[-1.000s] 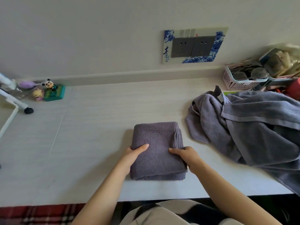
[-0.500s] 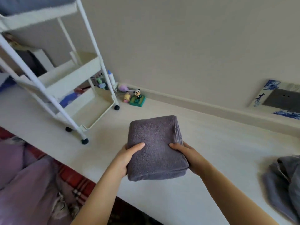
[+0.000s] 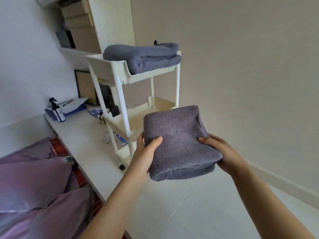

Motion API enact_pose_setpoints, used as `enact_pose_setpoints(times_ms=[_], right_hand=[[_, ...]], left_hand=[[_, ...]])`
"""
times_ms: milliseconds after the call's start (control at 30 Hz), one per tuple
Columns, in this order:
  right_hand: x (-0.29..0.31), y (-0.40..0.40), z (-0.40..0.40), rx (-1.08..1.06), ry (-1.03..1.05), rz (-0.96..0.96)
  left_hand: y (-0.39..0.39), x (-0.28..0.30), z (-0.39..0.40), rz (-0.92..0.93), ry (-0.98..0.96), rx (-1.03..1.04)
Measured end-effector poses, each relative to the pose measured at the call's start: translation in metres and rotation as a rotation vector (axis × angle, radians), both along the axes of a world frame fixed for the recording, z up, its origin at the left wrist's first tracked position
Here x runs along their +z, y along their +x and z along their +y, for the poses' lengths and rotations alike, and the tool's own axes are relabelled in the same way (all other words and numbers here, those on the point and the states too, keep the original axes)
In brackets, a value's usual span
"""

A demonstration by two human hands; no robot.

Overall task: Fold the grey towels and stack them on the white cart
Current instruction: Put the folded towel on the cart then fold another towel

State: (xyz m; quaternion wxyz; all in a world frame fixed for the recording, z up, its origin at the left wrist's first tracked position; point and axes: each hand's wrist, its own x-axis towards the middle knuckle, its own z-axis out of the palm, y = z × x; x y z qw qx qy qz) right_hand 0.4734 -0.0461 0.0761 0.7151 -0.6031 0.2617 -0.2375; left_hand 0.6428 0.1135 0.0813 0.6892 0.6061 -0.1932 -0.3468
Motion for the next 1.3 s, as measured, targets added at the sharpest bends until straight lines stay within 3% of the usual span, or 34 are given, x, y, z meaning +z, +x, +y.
enact_pose_setpoints(times_ms=[133, 333, 433, 733, 867, 967, 1167, 1300], right_hand=[[0.034, 0.039, -0.032, 0.01, -0.001, 0.031], [0.08, 0.083, -0.069, 0.146, -0.03, 0.119], [0.093, 0.105, -0.081, 0.099, -0.088, 0.164], [0.076, 0.19, -0.103, 0.008, -0.287, -0.028], [0.069, 0.218, -0.11, -0.008, -0.399, -0.017], [0.058, 0.232, -0.115, 0.001, -0.469, 0.023], [0.043, 0.24, -0.118, 0.139, -0.782, 0.25], [0.039, 0.245, -0.116, 0.21, -0.984, 0.455]], left_hand=[[0.02, 0.03, -0.021, -0.112, -0.109, 0.11], [0.064, 0.054, -0.064, -0.04, -0.163, 0.304], [0.081, 0.058, -0.085, -0.059, -0.18, 0.419], [0.119, 0.051, -0.11, -0.337, 0.096, 0.758], [0.133, 0.049, -0.117, -0.295, 0.11, 0.694], [0.148, 0.043, -0.123, -0.259, 0.251, 0.604], [0.155, 0.02, -0.126, -0.274, 0.549, 0.544], [0.154, 0.022, -0.129, -0.295, 0.626, 0.508]])
